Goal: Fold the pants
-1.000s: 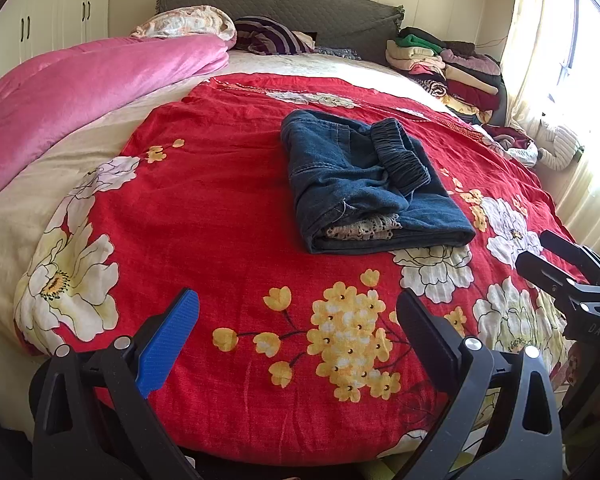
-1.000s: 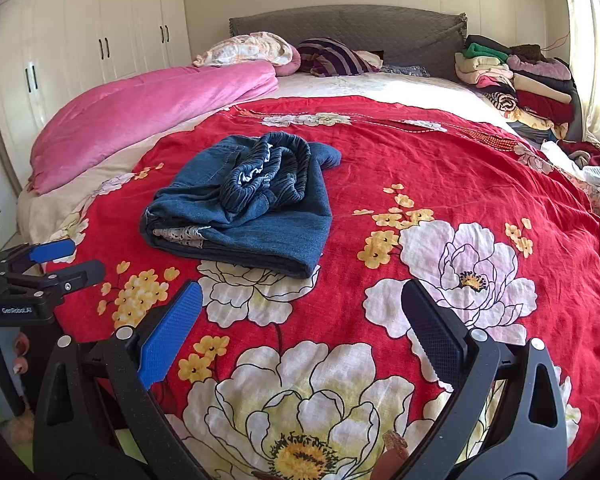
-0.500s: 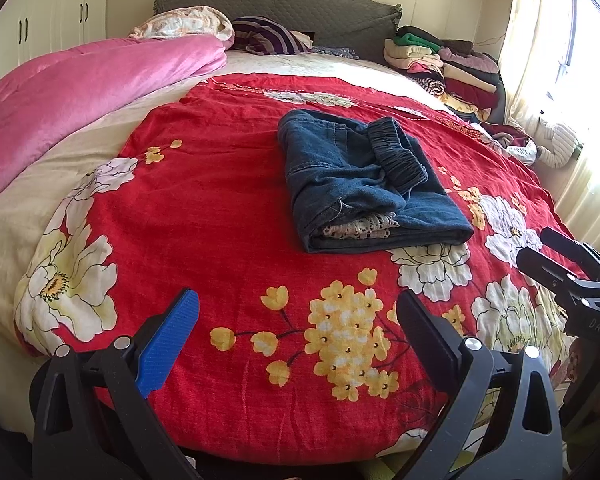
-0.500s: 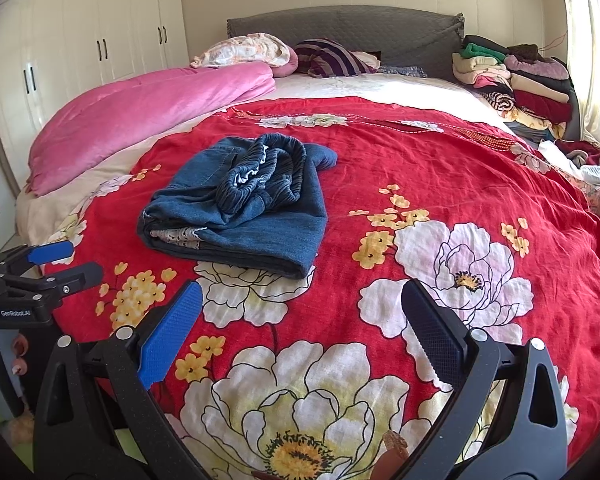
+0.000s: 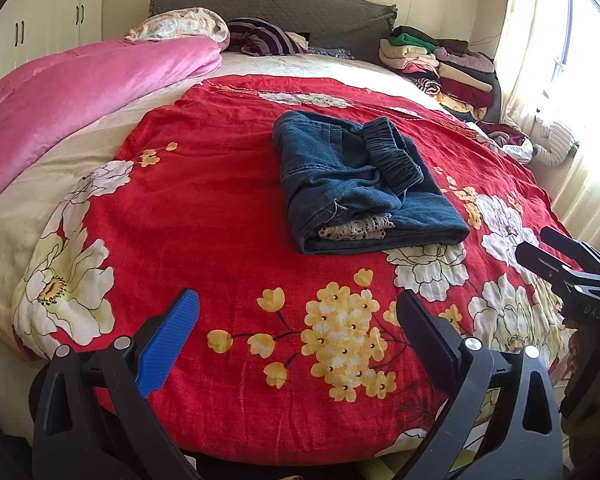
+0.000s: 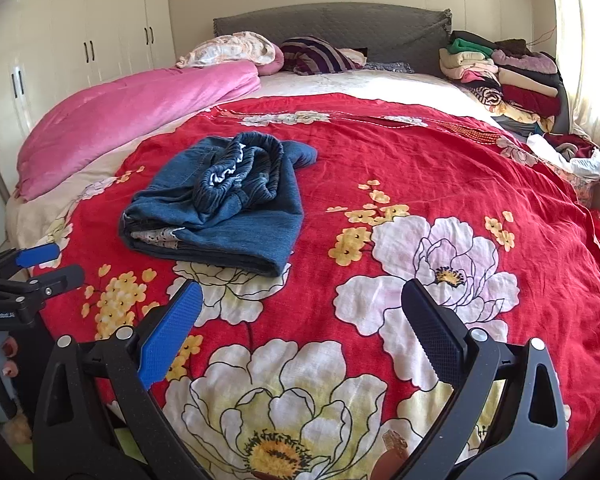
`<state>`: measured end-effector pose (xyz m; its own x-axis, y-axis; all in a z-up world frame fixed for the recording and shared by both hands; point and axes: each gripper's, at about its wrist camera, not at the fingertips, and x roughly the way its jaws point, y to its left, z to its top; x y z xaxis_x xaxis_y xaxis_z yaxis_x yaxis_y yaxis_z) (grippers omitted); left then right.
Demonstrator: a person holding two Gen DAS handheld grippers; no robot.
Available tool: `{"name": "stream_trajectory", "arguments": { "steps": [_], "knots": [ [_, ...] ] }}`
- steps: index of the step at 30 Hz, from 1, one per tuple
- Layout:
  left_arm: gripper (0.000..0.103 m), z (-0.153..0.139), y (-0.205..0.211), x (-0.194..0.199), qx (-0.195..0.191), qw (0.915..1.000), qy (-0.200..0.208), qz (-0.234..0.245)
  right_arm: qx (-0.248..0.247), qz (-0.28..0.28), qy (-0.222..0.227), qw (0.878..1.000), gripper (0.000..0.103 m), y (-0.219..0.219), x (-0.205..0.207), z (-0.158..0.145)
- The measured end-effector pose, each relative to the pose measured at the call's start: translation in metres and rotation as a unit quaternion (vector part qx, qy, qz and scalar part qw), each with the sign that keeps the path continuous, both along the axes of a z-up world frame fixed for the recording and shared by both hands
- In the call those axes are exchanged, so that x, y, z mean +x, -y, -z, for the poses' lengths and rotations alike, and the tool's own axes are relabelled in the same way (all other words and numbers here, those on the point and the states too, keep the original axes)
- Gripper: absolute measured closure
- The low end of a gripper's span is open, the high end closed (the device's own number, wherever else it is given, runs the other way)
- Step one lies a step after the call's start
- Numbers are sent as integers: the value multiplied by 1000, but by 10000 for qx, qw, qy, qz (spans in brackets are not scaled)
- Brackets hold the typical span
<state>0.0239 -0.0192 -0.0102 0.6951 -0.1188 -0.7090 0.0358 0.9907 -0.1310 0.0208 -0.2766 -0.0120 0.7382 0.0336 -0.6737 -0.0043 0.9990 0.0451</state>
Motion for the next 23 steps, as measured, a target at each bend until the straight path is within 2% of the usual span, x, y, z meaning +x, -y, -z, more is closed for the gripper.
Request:
{"name": "stream_trajectory", "arguments": {
  "steps": [4, 7, 11, 14, 17, 21, 23],
  "knots": [
    [4, 1, -2, 3, -23, 10000, -11, 46, -42, 144, -21, 9999, 9, 9, 1, 0],
    [4, 3, -6, 8, 95, 9999, -118, -62, -105, 309, -42, 9995, 9, 21, 3, 1],
    [4, 8, -31, 20, -182, 9991, -289, -257, -221, 752, -65, 9969, 9, 53, 5, 1],
    [4, 4, -70, 39, -201, 9968, -249, -729, -366, 1318, -90, 9906, 9, 98, 9, 1],
    [4, 6, -127, 76, -113, 9913, -332, -1272, -488, 1864, -257, 9809, 9, 150, 16, 4],
    [4, 25, -213, 147, 129, 9785, -808, -1894, -459, 2442, -598, 9668, 9, 239, 44, 17],
    [4, 34, -246, 181, 128, 9751, -970, -1992, -370, 2728, -777, 9582, 9, 273, 61, 24]
  ]
}}
